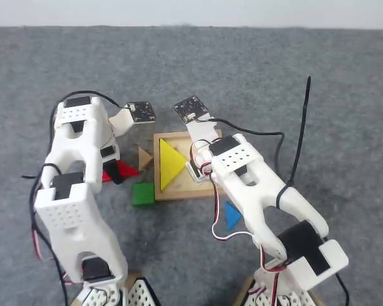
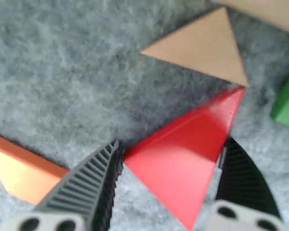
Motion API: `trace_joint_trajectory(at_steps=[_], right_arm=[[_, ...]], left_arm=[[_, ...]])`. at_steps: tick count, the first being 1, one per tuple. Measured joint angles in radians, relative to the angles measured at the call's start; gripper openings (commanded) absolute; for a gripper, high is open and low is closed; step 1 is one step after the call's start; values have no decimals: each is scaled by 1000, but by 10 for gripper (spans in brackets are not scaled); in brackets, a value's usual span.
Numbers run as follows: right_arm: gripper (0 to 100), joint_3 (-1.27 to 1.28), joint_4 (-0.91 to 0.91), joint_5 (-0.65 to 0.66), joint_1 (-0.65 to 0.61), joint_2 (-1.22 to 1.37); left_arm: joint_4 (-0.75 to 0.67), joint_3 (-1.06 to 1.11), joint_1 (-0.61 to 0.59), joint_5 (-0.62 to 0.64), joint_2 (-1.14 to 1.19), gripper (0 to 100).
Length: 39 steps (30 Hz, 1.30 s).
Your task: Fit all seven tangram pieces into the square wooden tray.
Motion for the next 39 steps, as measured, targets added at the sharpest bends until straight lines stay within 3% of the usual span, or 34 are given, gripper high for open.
trace_joint_trajectory(at_steps=[29,35,39], right_arm=[[58,0,0,2,0,0],[58,0,0,2,0,0],[58,0,0,2,0,0]], left_arm=[[155,-29,-14,-26,-28,100],[199,-21,-12,-21,-26,93],[201,-21,-12,32,-26,160]])
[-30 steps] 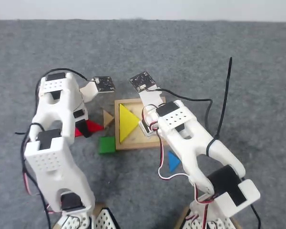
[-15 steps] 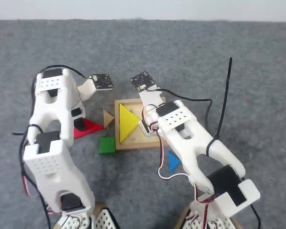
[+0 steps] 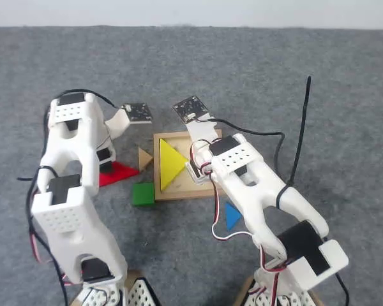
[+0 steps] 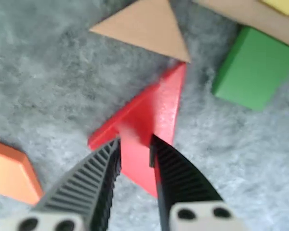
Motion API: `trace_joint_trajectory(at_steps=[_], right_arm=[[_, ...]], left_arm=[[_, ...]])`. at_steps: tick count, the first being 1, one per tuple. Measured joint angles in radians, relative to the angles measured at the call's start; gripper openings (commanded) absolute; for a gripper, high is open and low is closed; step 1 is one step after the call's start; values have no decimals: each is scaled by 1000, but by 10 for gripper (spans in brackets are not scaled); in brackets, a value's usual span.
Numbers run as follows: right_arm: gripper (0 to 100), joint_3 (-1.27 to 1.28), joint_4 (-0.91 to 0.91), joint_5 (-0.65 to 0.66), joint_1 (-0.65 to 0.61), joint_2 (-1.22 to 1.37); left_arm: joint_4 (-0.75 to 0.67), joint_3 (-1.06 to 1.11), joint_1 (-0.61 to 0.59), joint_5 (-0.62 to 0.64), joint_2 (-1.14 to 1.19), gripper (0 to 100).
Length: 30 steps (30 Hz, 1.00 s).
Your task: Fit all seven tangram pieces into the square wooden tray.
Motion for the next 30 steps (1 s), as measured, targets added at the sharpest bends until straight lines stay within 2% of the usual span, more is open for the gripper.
trace_joint_trajectory(at_steps=[3,5,18,25,30], right_arm=[[57,0,0,0,0,0],[57,0,0,0,0,0],[58,0,0,0,0,0],[58,0,0,0,0,0],[58,0,0,0,0,0]], left_arm=[[-40,-8,-9,43,0,254],[-78,-8,-12,77,0,281],[-157,2,-9,95,35,302],[-153,2,-9,78,40,240],[-109,-9,-20,41,40,258]])
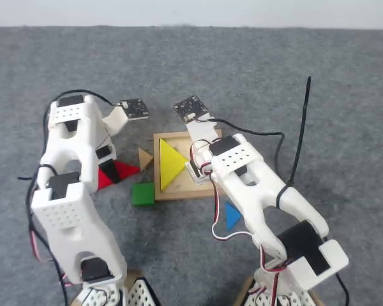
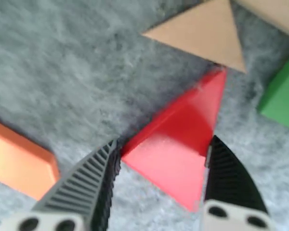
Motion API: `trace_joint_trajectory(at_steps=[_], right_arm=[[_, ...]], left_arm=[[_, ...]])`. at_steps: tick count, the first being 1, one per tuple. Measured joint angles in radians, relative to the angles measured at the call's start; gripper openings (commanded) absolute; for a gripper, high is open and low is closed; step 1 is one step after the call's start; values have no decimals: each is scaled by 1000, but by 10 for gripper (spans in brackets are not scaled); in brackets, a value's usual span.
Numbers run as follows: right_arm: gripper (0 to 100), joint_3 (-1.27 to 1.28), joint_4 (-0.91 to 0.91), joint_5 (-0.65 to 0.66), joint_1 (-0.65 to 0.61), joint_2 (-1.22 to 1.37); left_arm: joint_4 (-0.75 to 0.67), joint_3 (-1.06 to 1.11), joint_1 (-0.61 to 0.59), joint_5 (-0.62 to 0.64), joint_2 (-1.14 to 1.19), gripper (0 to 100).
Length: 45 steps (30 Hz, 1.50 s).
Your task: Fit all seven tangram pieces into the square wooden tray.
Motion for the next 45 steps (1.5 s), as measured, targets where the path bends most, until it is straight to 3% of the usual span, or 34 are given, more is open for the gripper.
trace_joint_trajectory(at_steps=[12,27,36,39,45], right_arm=[[58,0,0,0,0,0],[58,0,0,0,0,0],[58,0,0,0,0,0],[57,0,0,0,0,0],[57,0,0,0,0,0]], left_arm=[[0,32,-20,-46,-3,280],[14,57,-26,-48,-34,125],[26,141,-37,-49,-124,115],[-34,255,-38,-63,-209,130],[-221,459,-44,-28,-376,301]])
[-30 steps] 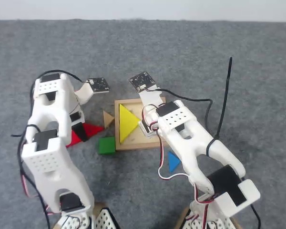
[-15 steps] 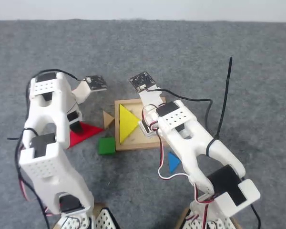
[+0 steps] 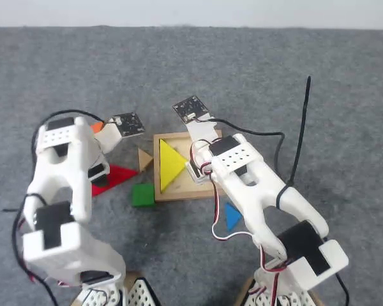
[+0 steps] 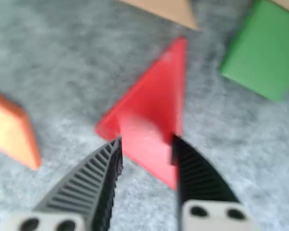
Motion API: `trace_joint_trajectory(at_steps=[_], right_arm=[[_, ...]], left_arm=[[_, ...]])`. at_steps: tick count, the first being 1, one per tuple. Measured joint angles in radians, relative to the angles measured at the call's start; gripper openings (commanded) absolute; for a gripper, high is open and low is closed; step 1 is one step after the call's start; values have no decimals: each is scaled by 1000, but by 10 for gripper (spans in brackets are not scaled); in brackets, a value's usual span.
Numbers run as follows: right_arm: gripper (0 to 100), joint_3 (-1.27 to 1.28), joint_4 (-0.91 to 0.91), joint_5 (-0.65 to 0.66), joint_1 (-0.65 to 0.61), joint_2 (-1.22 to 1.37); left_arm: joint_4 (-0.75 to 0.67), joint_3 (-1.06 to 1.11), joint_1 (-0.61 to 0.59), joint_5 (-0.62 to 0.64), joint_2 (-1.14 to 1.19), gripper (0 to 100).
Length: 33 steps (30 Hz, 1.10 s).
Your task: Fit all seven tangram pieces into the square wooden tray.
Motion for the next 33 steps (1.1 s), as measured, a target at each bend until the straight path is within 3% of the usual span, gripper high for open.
trace_joint_trajectory(at_steps=[6,17,25,33], right_arm=[[56,0,0,0,0,0],[57,0,0,0,0,0],[57,0,0,0,0,0],[57,0,0,0,0,0]], left_arm=[[-100,-26,3,12,68,307],[81,-347,11,-3,336,306],[114,-370,11,-60,350,214],[166,-394,11,-104,358,202]])
